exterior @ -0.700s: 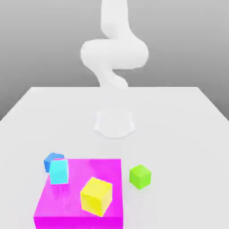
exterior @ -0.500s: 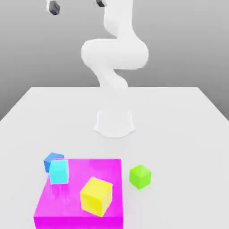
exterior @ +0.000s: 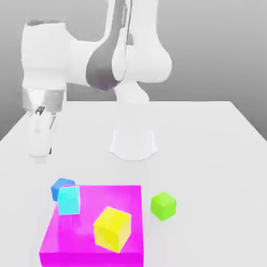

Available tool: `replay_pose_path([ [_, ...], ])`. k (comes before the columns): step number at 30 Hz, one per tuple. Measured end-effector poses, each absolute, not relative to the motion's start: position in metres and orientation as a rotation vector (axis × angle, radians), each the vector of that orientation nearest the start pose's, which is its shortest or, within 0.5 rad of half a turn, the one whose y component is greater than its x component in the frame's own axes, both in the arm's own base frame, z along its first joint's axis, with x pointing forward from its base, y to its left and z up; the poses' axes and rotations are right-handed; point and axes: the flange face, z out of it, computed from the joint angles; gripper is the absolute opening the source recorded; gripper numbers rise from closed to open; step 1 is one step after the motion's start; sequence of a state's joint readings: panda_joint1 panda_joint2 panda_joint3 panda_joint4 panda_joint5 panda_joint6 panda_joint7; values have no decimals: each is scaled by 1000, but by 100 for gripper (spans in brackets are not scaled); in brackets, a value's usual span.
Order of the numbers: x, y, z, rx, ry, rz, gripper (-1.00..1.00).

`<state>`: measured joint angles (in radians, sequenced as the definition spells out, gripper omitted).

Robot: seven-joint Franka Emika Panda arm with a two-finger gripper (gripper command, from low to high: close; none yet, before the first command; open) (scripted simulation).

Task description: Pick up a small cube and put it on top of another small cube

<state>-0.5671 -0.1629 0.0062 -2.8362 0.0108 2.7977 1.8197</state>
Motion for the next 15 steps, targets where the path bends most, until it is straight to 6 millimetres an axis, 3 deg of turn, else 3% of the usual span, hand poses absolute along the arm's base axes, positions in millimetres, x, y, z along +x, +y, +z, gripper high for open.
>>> replay_pose_path([
  [4,270,-207,201,-772,3032,-23,0],
  [12,262,-206,133,-715,3059,0,0],
  [13,261,-205,129,-715,3059,0,-100],
  [15,261,-205,129,-715,3059,0,-100],
])
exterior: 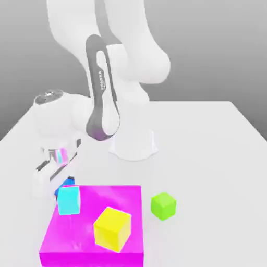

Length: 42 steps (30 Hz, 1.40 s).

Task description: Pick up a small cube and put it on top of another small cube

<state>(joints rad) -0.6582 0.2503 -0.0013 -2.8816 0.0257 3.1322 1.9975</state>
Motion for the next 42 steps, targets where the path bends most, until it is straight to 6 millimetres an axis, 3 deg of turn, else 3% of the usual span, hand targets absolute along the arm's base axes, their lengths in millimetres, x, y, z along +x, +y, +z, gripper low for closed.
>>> replay_pose_path([
  [5,262,-206,130,-714,3058,-3,-100],
  [13,261,-206,188,-715,3057,0,-100],
  [15,260,-216,193,-723,3054,20,-100],
  [23,328,-229,221,-1152,2868,118,-100],
  [27,368,-225,242,-1364,2723,167,-100],
  [29,396,-203,257,-1500,2649,165,-100],
  [33,450,-132,291,-1789,2490,137,-100],
  [37,479,-56,320,-2007,2382,56,-100],
  [39,483,-36,314,-2049,2372,14,-100],
  [41,484,-33,289,-2056,2372,2,-100],
  [42,483,-41,274,-2037,2390,1,100],
])
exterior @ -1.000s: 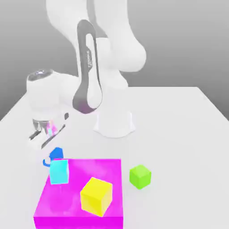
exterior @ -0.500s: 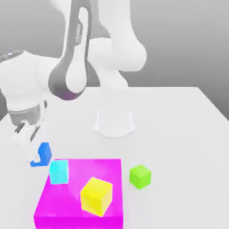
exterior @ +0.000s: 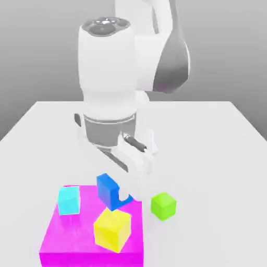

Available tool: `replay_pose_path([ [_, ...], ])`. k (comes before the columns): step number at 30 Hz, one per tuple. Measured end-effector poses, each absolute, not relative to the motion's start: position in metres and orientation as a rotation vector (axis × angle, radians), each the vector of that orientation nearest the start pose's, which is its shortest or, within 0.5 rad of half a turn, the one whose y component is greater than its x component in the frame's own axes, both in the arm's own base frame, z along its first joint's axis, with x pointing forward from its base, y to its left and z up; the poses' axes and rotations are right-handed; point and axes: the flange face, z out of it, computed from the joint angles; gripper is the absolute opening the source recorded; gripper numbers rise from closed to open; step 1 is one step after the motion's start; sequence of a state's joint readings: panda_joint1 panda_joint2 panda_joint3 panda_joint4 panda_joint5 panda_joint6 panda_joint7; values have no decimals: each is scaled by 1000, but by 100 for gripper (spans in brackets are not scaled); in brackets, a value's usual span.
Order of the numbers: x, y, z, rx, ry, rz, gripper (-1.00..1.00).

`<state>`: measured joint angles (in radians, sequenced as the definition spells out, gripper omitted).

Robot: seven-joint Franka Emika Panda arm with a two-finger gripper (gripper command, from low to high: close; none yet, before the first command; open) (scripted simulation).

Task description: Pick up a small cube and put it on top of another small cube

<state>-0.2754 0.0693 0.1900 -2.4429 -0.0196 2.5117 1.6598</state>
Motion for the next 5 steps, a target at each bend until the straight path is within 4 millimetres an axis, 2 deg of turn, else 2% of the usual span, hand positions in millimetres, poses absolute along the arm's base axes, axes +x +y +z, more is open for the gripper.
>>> replay_pose_path([
  [5,483,-41,274,-2037,2390,1,100],
])
